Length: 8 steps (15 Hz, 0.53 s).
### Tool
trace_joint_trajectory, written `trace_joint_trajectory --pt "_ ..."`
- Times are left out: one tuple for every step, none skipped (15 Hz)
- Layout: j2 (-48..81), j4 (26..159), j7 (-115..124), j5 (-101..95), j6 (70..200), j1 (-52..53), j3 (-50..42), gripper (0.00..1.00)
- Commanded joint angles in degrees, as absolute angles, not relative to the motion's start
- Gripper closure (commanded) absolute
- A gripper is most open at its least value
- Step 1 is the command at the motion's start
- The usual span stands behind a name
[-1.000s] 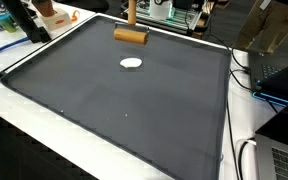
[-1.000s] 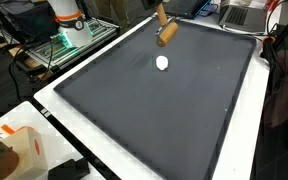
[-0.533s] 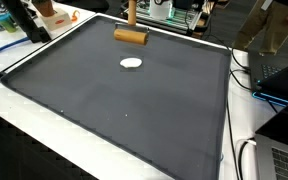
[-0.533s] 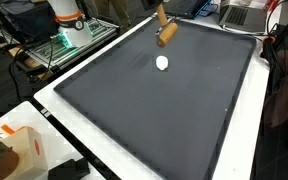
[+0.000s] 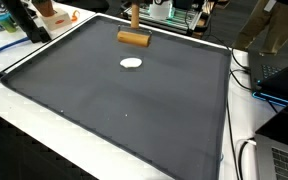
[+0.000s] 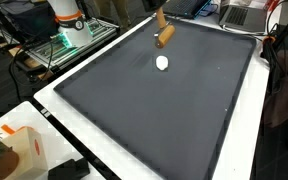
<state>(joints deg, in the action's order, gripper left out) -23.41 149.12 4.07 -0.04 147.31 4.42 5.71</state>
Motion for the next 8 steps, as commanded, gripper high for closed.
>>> trace_joint_trajectory --pt "-21.5 143.2 4.7 -3.1 141.1 3.4 7.1 0.77" --pt "-20.8 141.5 4.5 -3.5 139.5 3.4 7.2 0.77" --pt "-19.9 139.3 4.6 -4.2 136.6 3.3 7.4 0.77" --pt "-19.1 137.4 5.0 -5.0 134.3 3.2 7.6 0.77" --pt "-18.2 135.4 5.1 -5.7 131.8 3.2 7.7 0.77" --pt "-17.1 133.5 4.9 -6.1 129.8 3.3 7.6 0.77" --pt "-16.2 131.8 5.0 -6.4 128.1 3.3 7.6 0.77" --pt "-15.4 130.1 5.2 -6.9 126.2 3.3 7.6 0.77"
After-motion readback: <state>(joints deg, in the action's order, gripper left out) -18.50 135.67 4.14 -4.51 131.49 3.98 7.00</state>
